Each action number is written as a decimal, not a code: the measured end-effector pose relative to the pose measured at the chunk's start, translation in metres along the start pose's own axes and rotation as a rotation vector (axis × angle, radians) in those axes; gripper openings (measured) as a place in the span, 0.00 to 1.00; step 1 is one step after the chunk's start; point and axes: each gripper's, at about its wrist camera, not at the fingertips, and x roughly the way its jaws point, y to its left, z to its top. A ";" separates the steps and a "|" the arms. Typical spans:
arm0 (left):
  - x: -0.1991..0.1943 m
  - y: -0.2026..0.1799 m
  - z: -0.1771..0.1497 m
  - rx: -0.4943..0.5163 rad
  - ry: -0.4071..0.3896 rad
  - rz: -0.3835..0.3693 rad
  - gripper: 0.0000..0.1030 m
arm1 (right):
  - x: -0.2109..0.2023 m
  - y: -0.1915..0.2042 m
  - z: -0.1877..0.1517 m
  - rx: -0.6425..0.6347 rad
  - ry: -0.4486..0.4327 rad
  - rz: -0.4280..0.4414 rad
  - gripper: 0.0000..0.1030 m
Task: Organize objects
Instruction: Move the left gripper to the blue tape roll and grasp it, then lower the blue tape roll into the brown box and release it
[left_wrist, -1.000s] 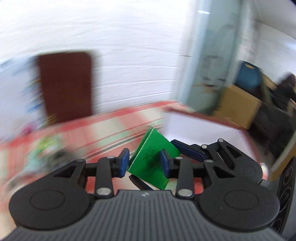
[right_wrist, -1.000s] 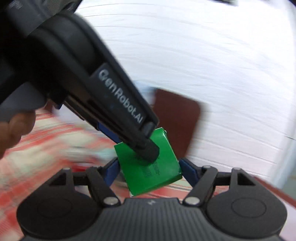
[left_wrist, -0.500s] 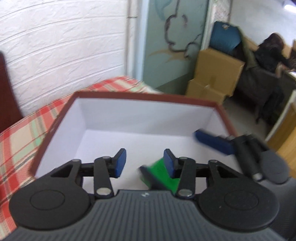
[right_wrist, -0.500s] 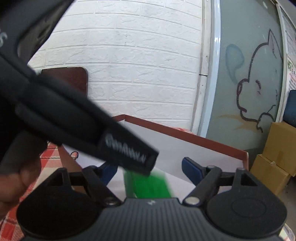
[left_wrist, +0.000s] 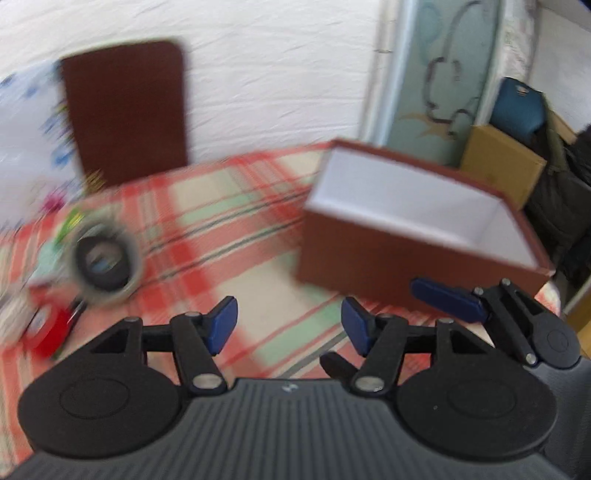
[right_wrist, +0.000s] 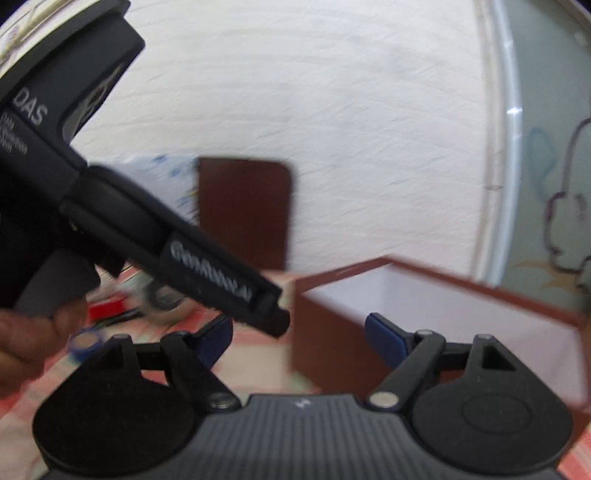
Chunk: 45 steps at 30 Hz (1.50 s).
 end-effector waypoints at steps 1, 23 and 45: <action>-0.003 0.016 -0.011 -0.025 0.022 0.028 0.62 | 0.002 0.019 -0.004 -0.009 0.043 0.043 0.79; 0.018 0.185 -0.055 -0.390 0.149 0.085 0.19 | 0.123 0.180 -0.022 -0.199 0.315 0.401 0.64; 0.027 -0.045 0.076 0.048 -0.042 -0.130 0.18 | 0.049 0.013 0.025 -0.130 0.004 -0.088 0.58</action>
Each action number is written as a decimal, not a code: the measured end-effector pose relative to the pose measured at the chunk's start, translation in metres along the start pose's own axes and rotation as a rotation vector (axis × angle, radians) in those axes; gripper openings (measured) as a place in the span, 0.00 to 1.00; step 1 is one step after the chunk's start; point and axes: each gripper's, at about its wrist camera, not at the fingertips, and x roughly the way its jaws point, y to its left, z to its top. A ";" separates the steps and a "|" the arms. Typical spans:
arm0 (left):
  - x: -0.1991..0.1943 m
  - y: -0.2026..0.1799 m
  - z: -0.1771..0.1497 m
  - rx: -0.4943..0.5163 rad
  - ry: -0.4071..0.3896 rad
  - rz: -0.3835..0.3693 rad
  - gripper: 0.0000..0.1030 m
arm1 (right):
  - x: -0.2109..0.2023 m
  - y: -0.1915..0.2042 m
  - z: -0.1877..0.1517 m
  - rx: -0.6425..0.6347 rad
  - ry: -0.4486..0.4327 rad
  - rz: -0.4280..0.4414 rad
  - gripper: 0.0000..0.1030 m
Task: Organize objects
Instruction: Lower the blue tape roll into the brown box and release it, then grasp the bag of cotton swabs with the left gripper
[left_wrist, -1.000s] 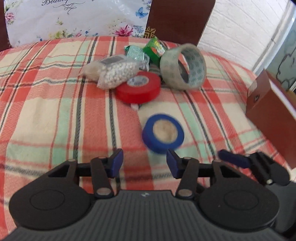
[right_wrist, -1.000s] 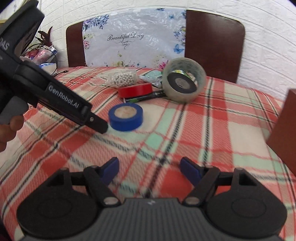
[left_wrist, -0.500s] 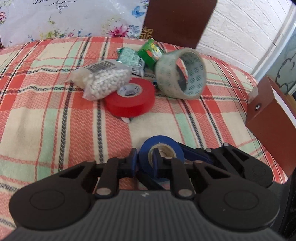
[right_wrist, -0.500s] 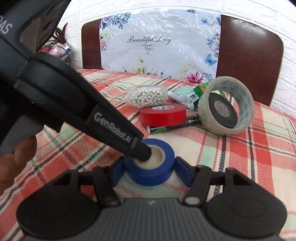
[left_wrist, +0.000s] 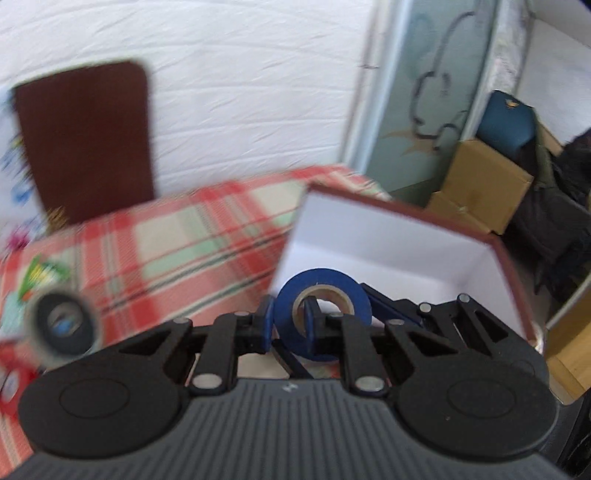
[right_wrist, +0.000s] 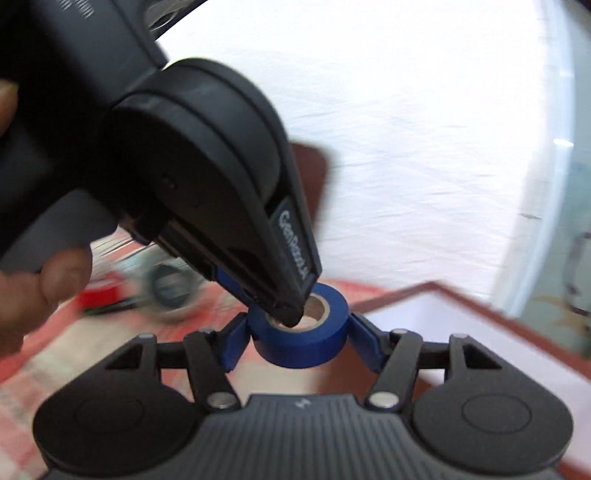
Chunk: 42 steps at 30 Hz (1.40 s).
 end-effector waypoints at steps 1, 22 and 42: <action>0.007 -0.013 0.006 0.023 -0.010 -0.012 0.18 | -0.002 -0.015 0.001 0.020 -0.010 -0.033 0.58; 0.047 -0.053 0.012 0.131 0.009 0.069 0.33 | 0.021 -0.100 -0.021 0.273 0.038 -0.106 0.60; -0.071 0.201 -0.162 -0.296 0.077 0.541 0.41 | 0.037 0.091 -0.019 0.094 0.206 0.325 0.55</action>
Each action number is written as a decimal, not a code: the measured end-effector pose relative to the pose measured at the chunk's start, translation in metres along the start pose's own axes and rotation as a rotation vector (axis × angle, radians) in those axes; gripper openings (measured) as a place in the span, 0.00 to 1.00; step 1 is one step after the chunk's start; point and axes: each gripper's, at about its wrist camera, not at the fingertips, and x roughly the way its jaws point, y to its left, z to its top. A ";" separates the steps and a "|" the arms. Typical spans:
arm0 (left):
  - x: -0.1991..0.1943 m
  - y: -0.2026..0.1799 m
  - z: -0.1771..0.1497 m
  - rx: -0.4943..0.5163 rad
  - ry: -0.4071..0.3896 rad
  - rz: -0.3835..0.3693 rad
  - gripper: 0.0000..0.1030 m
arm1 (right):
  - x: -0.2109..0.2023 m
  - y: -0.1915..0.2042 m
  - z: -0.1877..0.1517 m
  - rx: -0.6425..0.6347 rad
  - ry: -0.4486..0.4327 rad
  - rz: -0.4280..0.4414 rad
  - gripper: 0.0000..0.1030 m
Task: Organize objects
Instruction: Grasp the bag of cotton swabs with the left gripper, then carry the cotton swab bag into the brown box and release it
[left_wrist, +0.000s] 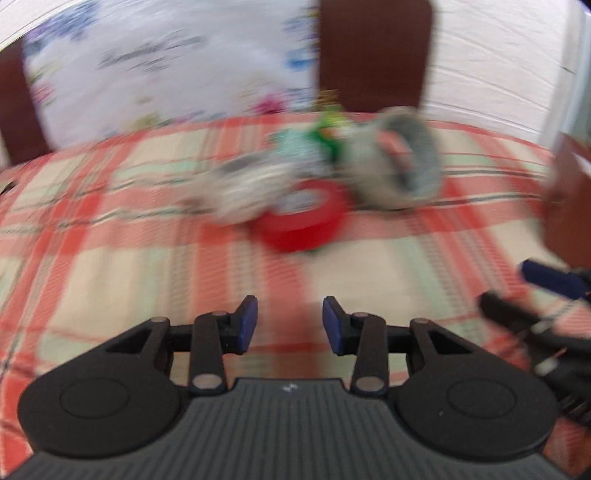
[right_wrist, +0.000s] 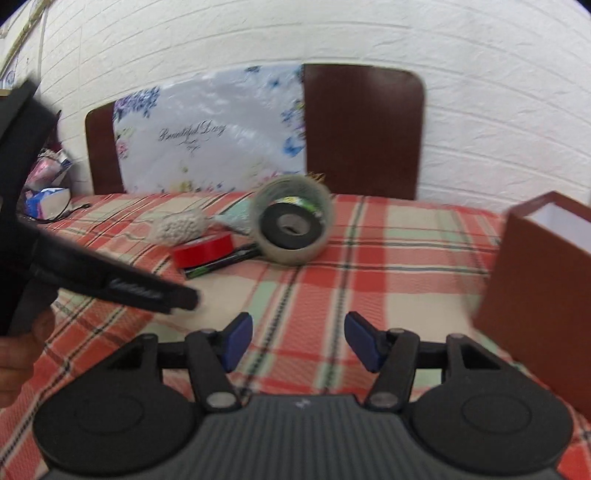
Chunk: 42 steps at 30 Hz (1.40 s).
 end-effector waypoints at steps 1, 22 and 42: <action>0.001 0.016 -0.003 -0.018 -0.023 0.022 0.41 | 0.007 0.008 0.006 -0.007 0.004 0.016 0.55; -0.043 0.144 -0.028 -0.438 -0.028 -0.245 0.38 | 0.092 0.137 0.060 -0.324 0.030 0.223 0.42; -0.044 -0.083 0.036 -0.088 0.108 -0.630 0.31 | -0.041 0.044 -0.015 -0.131 -0.079 0.024 0.40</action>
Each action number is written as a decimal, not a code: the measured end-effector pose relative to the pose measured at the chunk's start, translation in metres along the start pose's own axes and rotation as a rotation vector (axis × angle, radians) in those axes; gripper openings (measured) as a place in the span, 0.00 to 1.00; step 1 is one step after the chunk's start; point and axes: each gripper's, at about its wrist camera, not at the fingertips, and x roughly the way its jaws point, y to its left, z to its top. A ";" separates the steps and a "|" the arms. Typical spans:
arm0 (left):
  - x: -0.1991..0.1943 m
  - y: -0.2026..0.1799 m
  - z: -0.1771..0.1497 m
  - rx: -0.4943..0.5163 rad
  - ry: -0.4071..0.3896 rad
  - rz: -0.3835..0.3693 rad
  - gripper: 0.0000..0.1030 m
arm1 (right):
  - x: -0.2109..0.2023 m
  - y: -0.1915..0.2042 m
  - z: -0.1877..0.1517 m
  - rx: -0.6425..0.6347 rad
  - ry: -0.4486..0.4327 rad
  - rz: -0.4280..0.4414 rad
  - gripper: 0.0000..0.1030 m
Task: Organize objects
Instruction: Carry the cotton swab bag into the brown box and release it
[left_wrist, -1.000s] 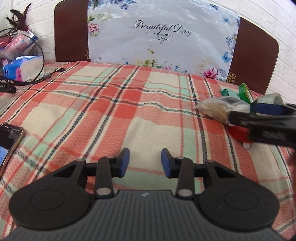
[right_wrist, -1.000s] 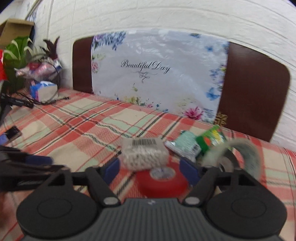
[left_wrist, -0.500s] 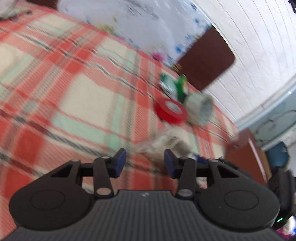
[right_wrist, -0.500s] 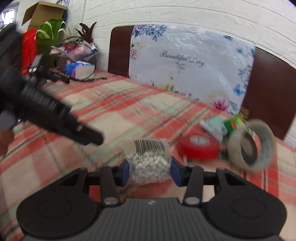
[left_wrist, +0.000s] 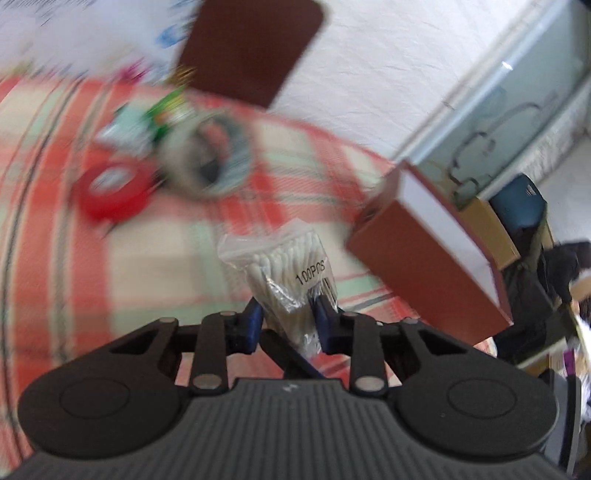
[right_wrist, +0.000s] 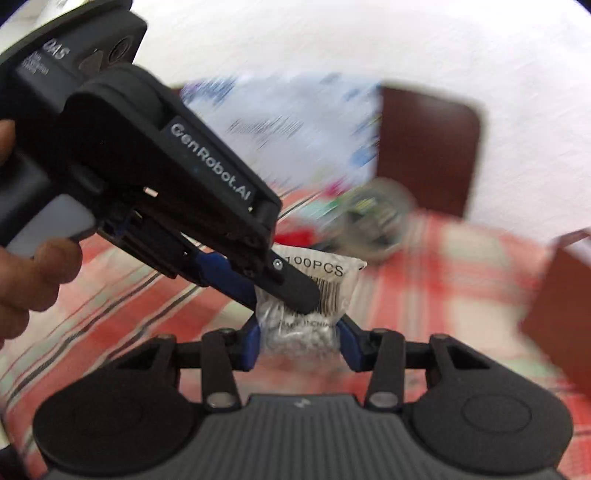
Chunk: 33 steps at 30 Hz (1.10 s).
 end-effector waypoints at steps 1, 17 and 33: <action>0.006 -0.017 0.011 0.043 -0.010 -0.018 0.31 | -0.006 -0.011 0.004 0.004 -0.037 -0.044 0.40; 0.161 -0.155 0.074 0.436 0.015 -0.004 0.31 | -0.008 -0.215 0.023 0.351 -0.130 -0.430 0.49; 0.053 -0.120 0.038 0.458 -0.174 0.135 0.37 | -0.051 -0.161 0.003 0.277 -0.293 -0.473 0.62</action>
